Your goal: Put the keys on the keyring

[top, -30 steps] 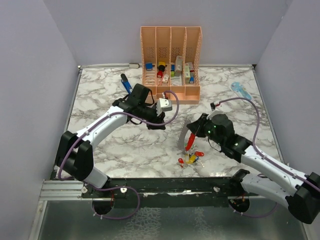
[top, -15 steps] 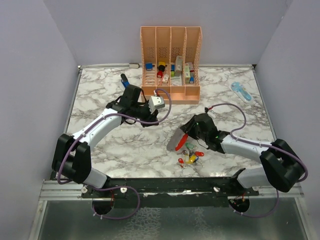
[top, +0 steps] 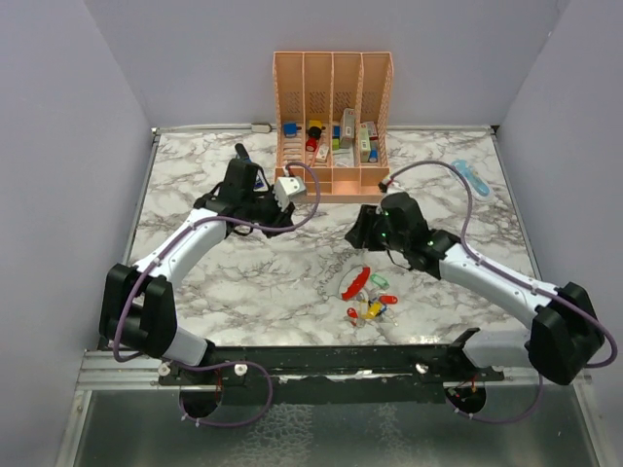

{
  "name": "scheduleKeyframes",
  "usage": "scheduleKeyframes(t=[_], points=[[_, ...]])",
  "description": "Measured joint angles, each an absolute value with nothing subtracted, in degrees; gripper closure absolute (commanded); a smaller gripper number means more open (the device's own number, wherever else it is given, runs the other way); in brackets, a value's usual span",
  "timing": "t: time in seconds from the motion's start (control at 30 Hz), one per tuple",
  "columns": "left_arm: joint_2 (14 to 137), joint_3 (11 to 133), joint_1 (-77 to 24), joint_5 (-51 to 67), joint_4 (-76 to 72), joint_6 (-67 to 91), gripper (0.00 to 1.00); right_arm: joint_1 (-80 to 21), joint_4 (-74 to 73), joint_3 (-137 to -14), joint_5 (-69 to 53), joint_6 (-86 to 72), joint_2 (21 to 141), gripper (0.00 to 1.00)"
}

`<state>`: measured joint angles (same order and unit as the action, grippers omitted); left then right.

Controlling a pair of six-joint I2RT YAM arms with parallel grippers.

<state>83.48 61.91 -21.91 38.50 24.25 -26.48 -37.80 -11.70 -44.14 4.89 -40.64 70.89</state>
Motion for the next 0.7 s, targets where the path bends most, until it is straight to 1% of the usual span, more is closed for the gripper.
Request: scheduleKeyframes(t=[0.07, 0.13, 0.33, 0.5, 0.57, 0.7], points=[[83.48, 61.89, -19.79, 38.09, 23.86, -26.46, 0.78, -38.39, -13.08, -48.80, 1.45, -34.30, 74.00, 0.56], [83.48, 61.80, -18.15, 37.98, 23.66, -26.48, 0.78, -39.68, -13.15, -50.92, -1.63, -28.84, 76.58, 0.57], [82.26, 60.51, -13.47, 38.02, 23.86, -26.55, 0.78, -44.93, -13.58, -51.37, -11.29, -11.49, 84.68, 0.58], [80.38, 60.49, -9.45, 38.44, 23.99, -26.52, 0.78, -45.93, -13.85, -51.00, -15.88, -0.40, 85.95, 0.59], [80.12, 60.40, -8.84, 38.68, 23.92, -26.50, 0.78, -45.93, -13.47, -50.74, -16.73, 2.33, 85.95, 0.61], [79.94, 59.59, -8.40, 39.59, 23.70, -26.48, 0.78, -45.93, -12.34, -50.19, -18.37, 7.51, 86.80, 0.69]])
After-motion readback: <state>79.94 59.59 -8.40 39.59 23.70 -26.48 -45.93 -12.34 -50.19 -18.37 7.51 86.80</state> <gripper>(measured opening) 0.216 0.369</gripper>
